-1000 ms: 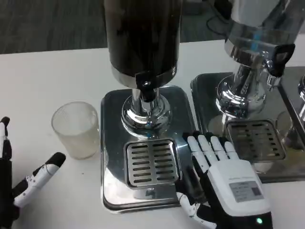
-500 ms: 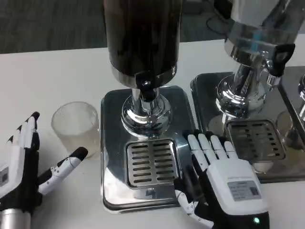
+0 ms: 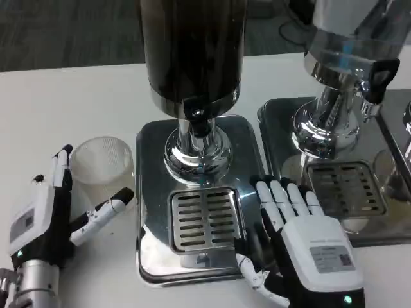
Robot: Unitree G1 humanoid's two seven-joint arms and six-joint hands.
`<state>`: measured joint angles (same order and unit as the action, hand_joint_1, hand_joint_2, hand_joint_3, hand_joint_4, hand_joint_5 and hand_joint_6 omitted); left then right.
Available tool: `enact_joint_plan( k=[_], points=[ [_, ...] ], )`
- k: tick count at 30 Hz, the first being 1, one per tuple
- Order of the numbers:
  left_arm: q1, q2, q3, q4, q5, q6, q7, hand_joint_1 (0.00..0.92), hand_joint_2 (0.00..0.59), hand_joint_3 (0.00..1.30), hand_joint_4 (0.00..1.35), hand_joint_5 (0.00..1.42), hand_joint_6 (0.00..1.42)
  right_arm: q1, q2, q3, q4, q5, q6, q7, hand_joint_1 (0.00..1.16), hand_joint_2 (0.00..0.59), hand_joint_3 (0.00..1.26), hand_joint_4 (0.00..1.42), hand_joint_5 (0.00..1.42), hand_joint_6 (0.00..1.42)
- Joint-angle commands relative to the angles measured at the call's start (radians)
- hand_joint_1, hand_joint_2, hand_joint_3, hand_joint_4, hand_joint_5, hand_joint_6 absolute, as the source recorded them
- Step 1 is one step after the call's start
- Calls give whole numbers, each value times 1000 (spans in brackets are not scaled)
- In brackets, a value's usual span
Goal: Grasp the cup under the faucet to collect the drink, then remove the cup.
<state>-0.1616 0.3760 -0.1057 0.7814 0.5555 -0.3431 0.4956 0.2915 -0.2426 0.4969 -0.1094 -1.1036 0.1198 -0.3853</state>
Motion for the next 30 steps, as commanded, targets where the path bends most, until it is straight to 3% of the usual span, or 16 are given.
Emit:
enact_joint_plan(
  k=[1,11,20,30],
  points=[
    [-40,14,-22,55,-2,-51,24,41,0,0,0,153,56,19,4,-4,-11,1,12,-19,205,411,0,0,0,0],
    [-102,19,-52,113,-3,-88,36,64,2,0,10,271,214,36,16,-7,-31,-4,31,-19,210,407,0,0,0,0],
    [-125,17,-78,138,11,-101,71,214,65,130,223,502,492,47,22,-17,-40,6,37,-15,221,408,0,0,0,23],
    [-117,24,-92,146,18,-87,139,308,115,227,359,630,570,44,18,-23,-39,12,28,-7,237,408,0,0,0,55]
  ],
)
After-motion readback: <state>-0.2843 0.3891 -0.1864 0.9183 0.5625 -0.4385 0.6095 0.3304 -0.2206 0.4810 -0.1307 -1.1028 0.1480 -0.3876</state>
